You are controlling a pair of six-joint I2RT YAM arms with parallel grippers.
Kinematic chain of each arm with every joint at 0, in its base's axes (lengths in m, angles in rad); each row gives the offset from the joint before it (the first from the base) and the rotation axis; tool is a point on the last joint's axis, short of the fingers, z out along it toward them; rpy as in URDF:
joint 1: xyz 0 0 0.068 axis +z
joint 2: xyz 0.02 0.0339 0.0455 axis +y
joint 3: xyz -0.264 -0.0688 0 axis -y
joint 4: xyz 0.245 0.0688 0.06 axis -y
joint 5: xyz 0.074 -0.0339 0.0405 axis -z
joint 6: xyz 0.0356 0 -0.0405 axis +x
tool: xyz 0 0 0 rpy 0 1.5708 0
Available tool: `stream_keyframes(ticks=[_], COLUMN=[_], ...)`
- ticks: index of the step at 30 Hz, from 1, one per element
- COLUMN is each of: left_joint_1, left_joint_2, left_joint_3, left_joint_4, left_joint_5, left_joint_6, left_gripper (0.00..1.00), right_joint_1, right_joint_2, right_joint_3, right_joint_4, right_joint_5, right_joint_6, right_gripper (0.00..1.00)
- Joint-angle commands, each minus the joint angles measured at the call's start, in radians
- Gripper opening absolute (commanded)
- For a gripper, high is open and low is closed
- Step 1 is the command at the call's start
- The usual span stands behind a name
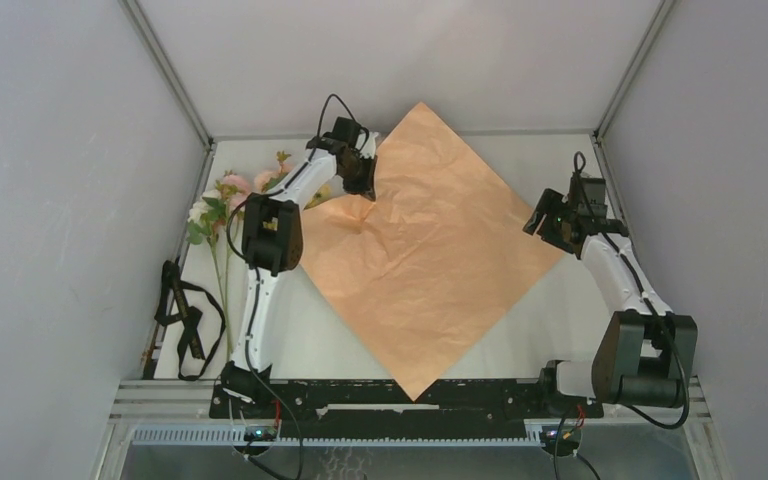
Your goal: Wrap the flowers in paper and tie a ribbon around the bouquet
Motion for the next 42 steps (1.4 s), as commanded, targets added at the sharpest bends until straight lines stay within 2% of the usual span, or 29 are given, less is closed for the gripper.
stream_keyframes(ticks=[1,10,18,21,26,27,28,29,30,32,35,38,41,42], left_joint_1=[-0.027,-0.033,-0.058,-0.064,-0.078,-0.08,-0.079,-0.08,-0.081,-0.08,-0.078,-0.076,-0.078,-0.081], left_joint_2=[-0.01,-0.024,-0.089,-0.1,-0.073,-0.065,-0.057,-0.051,-0.051,-0.069,-0.145,-0.252,-0.37,-0.414], left_joint_3=[0.062,0.046,-0.03,-0.019,-0.005,-0.005,-0.004,-0.004,-0.004,-0.001,-0.001,-0.018,-0.118,-0.199], left_joint_4=[0.079,0.132,0.209,0.213,0.193,0.186,0.179,0.168,0.161,0.154,0.162,0.164,0.164,0.163], left_joint_5=[-0.04,-0.079,-0.033,-0.042,-0.151,-0.162,-0.162,-0.163,-0.164,-0.199,-0.282,-0.398,-0.441,-0.445], left_joint_6=[-0.024,-0.161,-0.278,-0.243,-0.056,-0.033,-0.022,-0.016,-0.01,0.011,0.079,0.161,0.201,0.208], left_gripper=[0.0,0.0,0.0,0.0,0.03,0.08,0.17,0.34,0.45,0.58,0.68,0.73,0.74,0.74], right_joint_1=[0.071,0.169,0.21,0.227,0.256,0.266,0.277,0.287,0.294,0.303,0.315,0.345,0.374,0.383], right_joint_2=[0.021,0.027,-0.005,0.0,0.061,0.081,0.096,0.109,0.123,0.146,0.159,0.147,0.129,0.125], right_joint_3=[0.012,0.012,0.012,0.012,0.012,0.012,0.012,0.012,0.012,0.012,0.012,0.012,0.012,0.011], right_joint_4=[0.027,0.032,-0.01,-0.019,-0.003,0.005,0.011,0.02,0.028,0.041,0.046,0.032,-0.013,-0.03], right_joint_5=[0.021,0.034,0.048,0.047,0.029,0.024,0.021,0.02,0.018,0.015,0.013,0.055,0.11,0.14], right_joint_6=[0.017,0.033,0.028,0.024,0.037,0.038,0.04,0.043,0.047,0.055,0.062,0.059,0.062,0.066], right_gripper=[0.74,0.74,0.73,0.73,0.69,0.69,0.68,0.68,0.68,0.67,0.66,0.65,0.63,0.62])
